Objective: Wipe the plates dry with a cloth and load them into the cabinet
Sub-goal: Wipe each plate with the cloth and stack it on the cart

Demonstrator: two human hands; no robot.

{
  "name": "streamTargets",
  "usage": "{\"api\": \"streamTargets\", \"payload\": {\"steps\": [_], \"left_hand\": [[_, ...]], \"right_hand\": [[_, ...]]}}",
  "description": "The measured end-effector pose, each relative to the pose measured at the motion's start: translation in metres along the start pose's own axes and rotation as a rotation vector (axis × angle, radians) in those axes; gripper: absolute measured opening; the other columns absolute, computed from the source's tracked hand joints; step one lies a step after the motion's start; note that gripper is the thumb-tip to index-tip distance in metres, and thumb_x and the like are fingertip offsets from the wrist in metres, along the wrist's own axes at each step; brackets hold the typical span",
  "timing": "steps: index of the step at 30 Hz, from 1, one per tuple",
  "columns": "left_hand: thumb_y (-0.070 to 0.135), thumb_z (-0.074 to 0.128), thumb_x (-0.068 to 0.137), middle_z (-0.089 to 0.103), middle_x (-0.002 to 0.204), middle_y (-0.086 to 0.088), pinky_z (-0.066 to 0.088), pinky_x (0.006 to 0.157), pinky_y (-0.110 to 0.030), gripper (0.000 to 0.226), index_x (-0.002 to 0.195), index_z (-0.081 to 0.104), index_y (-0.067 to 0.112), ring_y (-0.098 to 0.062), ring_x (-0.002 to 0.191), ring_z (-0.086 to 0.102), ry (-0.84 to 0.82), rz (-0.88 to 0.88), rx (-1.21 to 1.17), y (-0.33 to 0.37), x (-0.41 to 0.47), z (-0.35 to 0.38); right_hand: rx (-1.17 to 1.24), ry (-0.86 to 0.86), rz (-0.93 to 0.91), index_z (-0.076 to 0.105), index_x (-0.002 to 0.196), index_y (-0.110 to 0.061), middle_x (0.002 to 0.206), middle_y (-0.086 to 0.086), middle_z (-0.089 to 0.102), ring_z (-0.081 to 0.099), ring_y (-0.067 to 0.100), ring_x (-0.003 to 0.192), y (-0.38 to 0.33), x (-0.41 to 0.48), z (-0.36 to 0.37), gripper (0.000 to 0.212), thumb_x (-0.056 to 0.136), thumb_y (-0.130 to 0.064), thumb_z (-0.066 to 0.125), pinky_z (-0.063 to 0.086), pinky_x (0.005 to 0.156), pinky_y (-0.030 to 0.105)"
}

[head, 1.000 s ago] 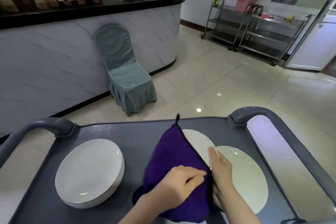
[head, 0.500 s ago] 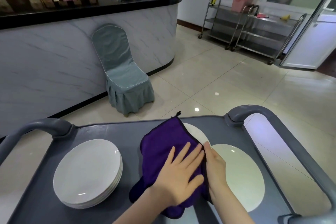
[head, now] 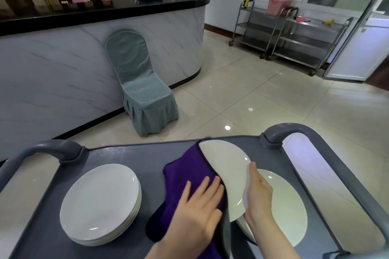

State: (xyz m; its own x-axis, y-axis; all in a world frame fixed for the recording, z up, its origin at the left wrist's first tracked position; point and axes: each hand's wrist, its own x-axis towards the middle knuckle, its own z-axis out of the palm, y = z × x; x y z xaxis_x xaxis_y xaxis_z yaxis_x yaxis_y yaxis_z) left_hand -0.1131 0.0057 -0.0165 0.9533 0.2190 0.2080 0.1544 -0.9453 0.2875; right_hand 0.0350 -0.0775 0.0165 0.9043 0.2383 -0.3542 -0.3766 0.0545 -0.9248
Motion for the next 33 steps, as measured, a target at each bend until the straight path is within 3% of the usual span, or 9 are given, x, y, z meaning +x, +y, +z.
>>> {"api": "streamTargets", "payload": {"steps": [4, 10, 16, 19, 21, 24, 27, 30, 33], "left_hand": [[0.042, 0.036, 0.095, 0.028, 0.161, 0.005, 0.022, 0.114, -0.046, 0.061, 0.152, 0.038, 0.021, -0.016, 0.147, 0.027, -0.046, -0.068, 0.103, 0.010, 0.030, -0.005], [0.022, 0.034, 0.090, -0.028, 0.159, 0.015, -0.011, 0.123, -0.040, 0.083, 0.153, -0.018, 0.030, -0.007, 0.145, -0.030, -0.087, -0.176, 0.047, -0.037, 0.057, -0.016], [0.028, 0.018, 0.088, -0.031, 0.155, 0.025, -0.017, 0.121, -0.042, 0.073, 0.150, -0.018, 0.040, -0.003, 0.145, -0.028, -0.178, -0.124, 0.013, -0.047, 0.023, -0.012], [0.035, 0.033, 0.093, 0.019, 0.161, 0.012, 0.011, 0.116, -0.046, 0.059, 0.152, 0.035, 0.030, -0.013, 0.149, 0.016, -0.174, 0.004, 0.151, -0.022, 0.010, -0.002], [0.041, 0.037, 0.093, 0.035, 0.156, 0.010, 0.021, 0.111, -0.043, 0.054, 0.145, 0.049, 0.028, -0.012, 0.144, 0.030, -0.136, 0.064, 0.172, -0.002, 0.015, 0.000], [0.047, 0.034, 0.095, 0.026, 0.162, 0.006, 0.017, 0.113, -0.044, 0.063, 0.153, 0.033, 0.023, -0.016, 0.148, 0.023, -0.067, -0.030, 0.162, 0.009, 0.033, -0.009], [0.047, 0.021, 0.096, -0.009, 0.166, 0.010, -0.005, 0.123, -0.048, 0.069, 0.159, 0.001, 0.026, -0.013, 0.152, -0.010, -0.060, -0.108, 0.082, -0.005, 0.051, -0.016], [0.055, 0.012, 0.095, -0.025, 0.161, 0.016, -0.013, 0.121, -0.038, 0.069, 0.155, -0.014, 0.031, -0.006, 0.147, -0.025, -0.028, -0.195, 0.053, -0.032, 0.053, -0.017], [0.061, 0.010, 0.095, -0.025, 0.159, 0.019, -0.017, 0.120, -0.036, 0.070, 0.154, -0.015, 0.033, -0.001, 0.144, -0.029, -0.073, -0.230, 0.051, -0.049, 0.040, -0.017]], "right_hand": [[-0.125, -0.062, -0.046, 0.069, 0.069, -0.015, 0.061, -0.011, 0.070, 0.060, 0.005, 0.058, 0.011, -0.010, 0.009, 0.042, 0.099, -0.041, 0.055, 0.046, 0.061, 0.027], [-0.025, -0.032, -0.012, 0.050, 0.056, -0.013, 0.058, 0.000, 0.051, 0.046, 0.013, 0.052, 0.001, -0.018, 0.015, 0.048, 0.098, -0.035, 0.060, 0.041, 0.053, 0.023], [0.031, 0.014, 0.014, 0.059, 0.075, -0.010, 0.068, -0.001, 0.061, 0.057, 0.018, 0.061, -0.021, -0.002, -0.002, 0.032, 0.095, -0.035, 0.062, 0.047, 0.059, 0.025], [0.044, 0.014, 0.002, 0.068, 0.083, -0.009, 0.076, -0.004, 0.072, 0.067, 0.017, 0.068, -0.018, 0.000, -0.002, 0.031, 0.097, -0.037, 0.061, 0.049, 0.065, 0.028], [0.020, -0.009, -0.018, 0.072, 0.086, -0.015, 0.073, -0.011, 0.075, 0.070, 0.004, 0.066, -0.012, -0.005, 0.001, 0.030, 0.099, -0.039, 0.058, 0.047, 0.065, 0.026], [-0.080, -0.091, -0.044, 0.076, 0.085, -0.015, 0.078, -0.007, 0.077, 0.072, 0.003, 0.070, 0.001, -0.014, 0.006, 0.035, 0.099, -0.041, 0.057, 0.050, 0.066, 0.028], [-0.069, -0.133, -0.042, 0.079, 0.078, -0.016, 0.080, 0.000, 0.077, 0.070, 0.014, 0.074, 0.004, -0.020, 0.010, 0.036, 0.098, -0.038, 0.059, 0.054, 0.073, 0.033], [-0.035, -0.133, -0.040, 0.064, 0.047, -0.021, 0.055, -0.006, 0.060, 0.054, 0.008, 0.051, -0.003, -0.021, 0.010, 0.052, 0.097, -0.034, 0.061, 0.047, 0.053, 0.020], [0.005, -0.083, -0.031, 0.070, 0.062, -0.017, 0.058, -0.005, 0.068, 0.063, 0.007, 0.047, -0.015, -0.016, 0.005, 0.038, 0.096, -0.032, 0.063, 0.046, 0.042, 0.015]]}}
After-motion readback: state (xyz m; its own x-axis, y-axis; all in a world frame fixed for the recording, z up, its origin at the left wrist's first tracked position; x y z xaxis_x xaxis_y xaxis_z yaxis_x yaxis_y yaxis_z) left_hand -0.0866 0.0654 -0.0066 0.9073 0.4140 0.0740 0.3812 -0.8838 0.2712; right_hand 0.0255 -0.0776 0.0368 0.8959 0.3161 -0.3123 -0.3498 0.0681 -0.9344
